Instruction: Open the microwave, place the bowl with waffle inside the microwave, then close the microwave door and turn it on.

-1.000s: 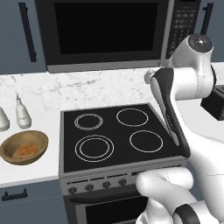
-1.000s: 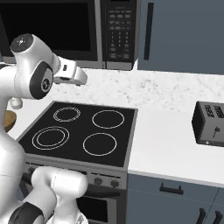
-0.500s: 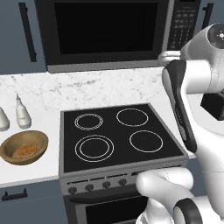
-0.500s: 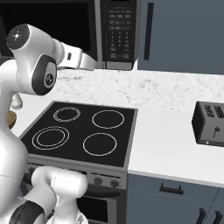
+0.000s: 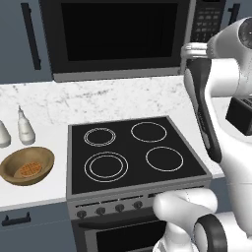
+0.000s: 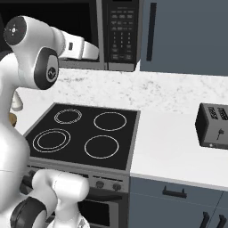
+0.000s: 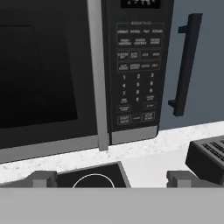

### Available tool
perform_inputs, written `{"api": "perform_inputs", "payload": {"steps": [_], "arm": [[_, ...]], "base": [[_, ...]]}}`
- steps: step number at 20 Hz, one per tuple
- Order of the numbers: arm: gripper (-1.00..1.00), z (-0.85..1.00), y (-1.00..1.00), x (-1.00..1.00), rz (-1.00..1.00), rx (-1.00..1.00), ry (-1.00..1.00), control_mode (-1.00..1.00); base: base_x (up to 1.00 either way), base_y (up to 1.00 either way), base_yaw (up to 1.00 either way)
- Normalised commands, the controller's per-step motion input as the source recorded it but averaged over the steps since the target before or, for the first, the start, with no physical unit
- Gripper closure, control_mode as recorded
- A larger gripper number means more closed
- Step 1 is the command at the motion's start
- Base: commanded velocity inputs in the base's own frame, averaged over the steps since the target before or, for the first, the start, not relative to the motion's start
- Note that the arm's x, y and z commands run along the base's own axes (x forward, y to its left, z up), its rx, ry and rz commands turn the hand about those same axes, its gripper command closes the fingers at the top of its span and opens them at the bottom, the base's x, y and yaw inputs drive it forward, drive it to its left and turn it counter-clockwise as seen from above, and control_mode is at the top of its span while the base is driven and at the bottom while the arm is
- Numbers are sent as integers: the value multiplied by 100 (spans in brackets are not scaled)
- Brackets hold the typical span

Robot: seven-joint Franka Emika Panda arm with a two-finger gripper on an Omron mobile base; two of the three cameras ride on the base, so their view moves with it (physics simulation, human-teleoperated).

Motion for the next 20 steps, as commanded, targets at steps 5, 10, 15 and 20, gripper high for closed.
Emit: {"api": "perform_inputs", "payload": {"steps": [5, 10, 15, 20], "arm": [[-100, 15, 0, 26, 0, 0, 0, -100], [-100, 0, 10, 41, 4, 0, 0, -100], [-100, 0, 4, 32, 3, 0, -3, -100], [-100, -14, -16, 30, 0, 0, 0, -100]], "base": [[0, 0, 0], [0, 0, 0], [0, 0, 0], [0, 0, 0]]}}
